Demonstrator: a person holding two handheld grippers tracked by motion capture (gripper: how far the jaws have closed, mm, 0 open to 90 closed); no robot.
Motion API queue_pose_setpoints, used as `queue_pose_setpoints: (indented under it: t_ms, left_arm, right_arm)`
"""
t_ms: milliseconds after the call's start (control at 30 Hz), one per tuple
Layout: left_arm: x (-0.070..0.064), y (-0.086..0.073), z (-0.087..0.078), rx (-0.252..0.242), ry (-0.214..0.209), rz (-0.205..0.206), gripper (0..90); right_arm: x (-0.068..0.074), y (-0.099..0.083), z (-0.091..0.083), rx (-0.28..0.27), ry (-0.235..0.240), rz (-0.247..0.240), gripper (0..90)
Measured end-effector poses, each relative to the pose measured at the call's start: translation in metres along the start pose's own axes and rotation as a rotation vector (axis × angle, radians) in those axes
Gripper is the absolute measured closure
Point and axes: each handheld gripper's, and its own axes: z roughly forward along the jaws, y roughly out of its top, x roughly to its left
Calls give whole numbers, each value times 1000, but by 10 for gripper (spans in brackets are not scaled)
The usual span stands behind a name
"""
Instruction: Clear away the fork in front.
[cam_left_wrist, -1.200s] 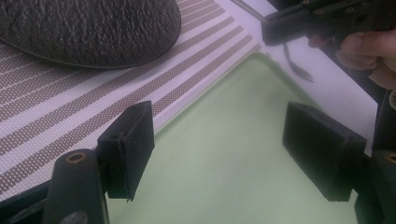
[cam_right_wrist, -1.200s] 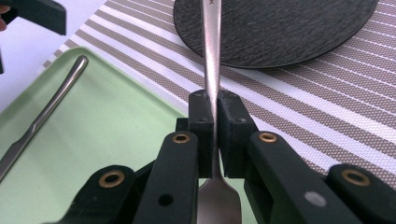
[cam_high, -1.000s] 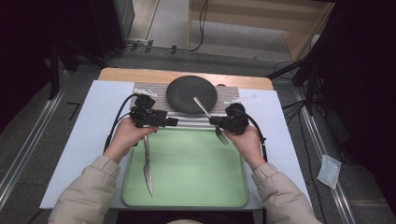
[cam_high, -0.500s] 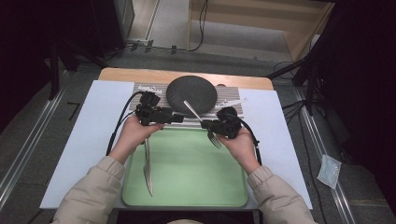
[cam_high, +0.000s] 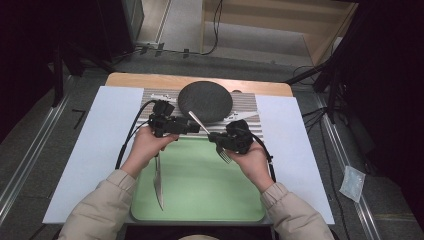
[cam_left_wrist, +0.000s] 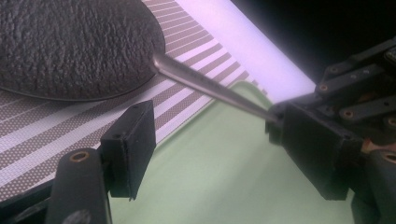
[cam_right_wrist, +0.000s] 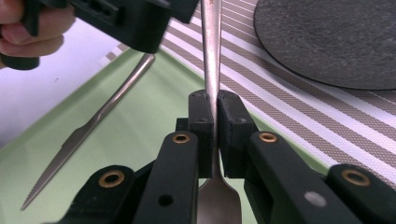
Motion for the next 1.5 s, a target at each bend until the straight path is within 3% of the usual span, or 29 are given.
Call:
queue_pose_setpoints:
  t_ms: [167, 300, 600, 767, 900, 1067, 1300, 1367, 1500]
  left_arm:
    - [-2, 0, -1, -14, 14, 1, 298]
    - [-1, 1, -4, -43, -3, -23, 317]
    - [-1, -1, 0, -35, 21, -45, 380]
    - [3, -2, 1, -36, 8, -79, 445]
    - [4, -3, 1, -34, -28, -91, 519]
    - [4, -3, 3, -17, -34, -92, 591]
    - [8, -3, 0, -38, -116, -137, 703]
    - [11, -4, -1, -45, -175, -155, 756]
    - [13, -4, -3, -68, -251, -185, 820]
  right_arm:
    - [7, 0, 2, -10, 5, 0, 831]
    - [13, 0, 2, -40, 9, -4, 831]
    - [18, -2, 9, -55, 17, 14, 830]
    - [20, -2, 10, -61, 29, 17, 831]
    - [22, -2, 12, -64, 32, 9, 831]
    - [23, -3, 14, -59, 38, -6, 831]
    - [24, -3, 15, -66, 41, -8, 832]
    - [24, -3, 15, -68, 44, -6, 832]
    - [25, -3, 14, -83, 44, -30, 831]
